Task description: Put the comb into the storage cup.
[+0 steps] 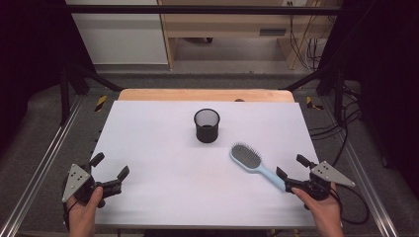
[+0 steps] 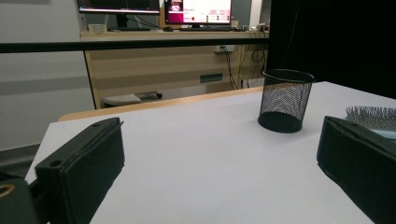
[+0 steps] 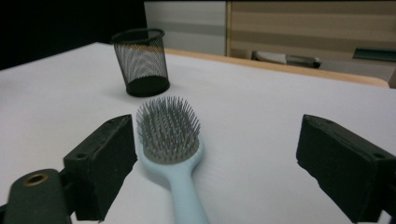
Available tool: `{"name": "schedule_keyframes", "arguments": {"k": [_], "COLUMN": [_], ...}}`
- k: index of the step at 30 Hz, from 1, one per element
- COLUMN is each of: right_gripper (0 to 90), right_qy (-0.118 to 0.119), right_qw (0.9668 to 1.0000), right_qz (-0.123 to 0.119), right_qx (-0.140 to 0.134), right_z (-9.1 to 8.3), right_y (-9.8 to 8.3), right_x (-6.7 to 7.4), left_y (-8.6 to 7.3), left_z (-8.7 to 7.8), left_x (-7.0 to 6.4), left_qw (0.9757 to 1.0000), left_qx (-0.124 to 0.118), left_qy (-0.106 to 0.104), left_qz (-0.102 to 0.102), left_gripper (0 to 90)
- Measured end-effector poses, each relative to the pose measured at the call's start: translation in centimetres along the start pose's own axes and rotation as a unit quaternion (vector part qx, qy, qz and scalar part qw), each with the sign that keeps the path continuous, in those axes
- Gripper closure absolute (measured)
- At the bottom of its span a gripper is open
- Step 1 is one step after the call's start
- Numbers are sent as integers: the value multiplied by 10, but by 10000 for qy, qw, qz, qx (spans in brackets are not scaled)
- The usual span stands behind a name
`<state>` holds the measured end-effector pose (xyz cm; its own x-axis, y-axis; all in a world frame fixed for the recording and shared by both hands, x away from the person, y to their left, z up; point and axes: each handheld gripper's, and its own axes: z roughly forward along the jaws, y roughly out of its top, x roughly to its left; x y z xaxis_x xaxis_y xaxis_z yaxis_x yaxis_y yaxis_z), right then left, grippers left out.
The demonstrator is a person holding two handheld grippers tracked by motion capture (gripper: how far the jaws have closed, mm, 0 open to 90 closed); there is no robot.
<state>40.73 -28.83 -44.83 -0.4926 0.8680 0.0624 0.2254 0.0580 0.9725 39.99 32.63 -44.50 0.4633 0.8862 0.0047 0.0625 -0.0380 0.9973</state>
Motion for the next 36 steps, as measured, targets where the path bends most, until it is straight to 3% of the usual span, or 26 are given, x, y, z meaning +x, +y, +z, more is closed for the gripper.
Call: {"name": "schedule_keyframes", "arguments": {"k": [6,10,11,12,13,14,15,18,19,22,23,25,26,29,30,31,32,33,34,35,36], "right_gripper": [65,44,58,58,58,58,61,76,90,119,119,120,120,120,120,124,125,125,125,132,132], "right_qy": [-19,44,80,80,127,127,167,235,242,302,302,363,433,531,531,571,564,550,550,537,537], "right_qw": [10000,9996,9991,9991,9980,9980,9962,9949,9927,9884,9884,9846,9800,9716,9716,9662,9634,9613,9613,9571,9571], "right_qz": [91,176,48,48,2,2,-135,-226,-349,-526,-526,-642,-725,-891,-891,-990,-1071,-1103,-1103,-1101,-1101], "right_qx": [5,227,403,403,625,625,840,958,1130,1390,1390,1583,1804,2128,2128,2312,2390,2466,2466,2626,2626], "right_z": [0,3,4,4,7,7,9,10,11,15,15,19,25,36,36,44,47,50,50,57,57], "right_y": [0,0,2,2,6,6,11,15,21,30,30,35,41,46,46,49,50,50,50,52,52], "right_x": [0,1,3,3,6,6,10,13,16,19,19,21,23,27,27,28,28,28,28,26,26], "left_y": [0,-1,-1,-1,-1,-1,0,0,-1,-1,-1,-1,-1,-1,-1,-1,-1,-1,-1,-1,-1], "left_z": [-1,-2,-2,-2,-3,-3,-3,-4,-3,-4,-4,-4,-3,-3,-3,-3,-3,-3,-3,-4,-4], "left_x": [2,2,2,2,2,2,3,3,3,3,3,3,2,2,2,3,3,3,3,3,3], "left_qw": [9999,9998,9998,9998,9997,9997,9997,9997,9997,9997,9997,9997,9997,9997,9997,9997,9997,9997,9997,9996,9996], "left_qx": [-10,36,39,39,34,34,37,36,43,63,63,66,67,80,86,93,94,93,93,94,95], "left_qy": [56,76,99,99,113,113,120,125,131,132,132,126,118,123,125,131,134,139,139,143,146], "left_qz": [-160,-173,-183,-183,-191,-191,-198,-200,-211,-210,-210,-210,-206,-199,-196,-196,-199,-201,-201,-203,-204], "left_gripper": [8,7,8,7,7,7,6,6,6,6,6,6,6,6,6,6,6,6,6,6,6]}}
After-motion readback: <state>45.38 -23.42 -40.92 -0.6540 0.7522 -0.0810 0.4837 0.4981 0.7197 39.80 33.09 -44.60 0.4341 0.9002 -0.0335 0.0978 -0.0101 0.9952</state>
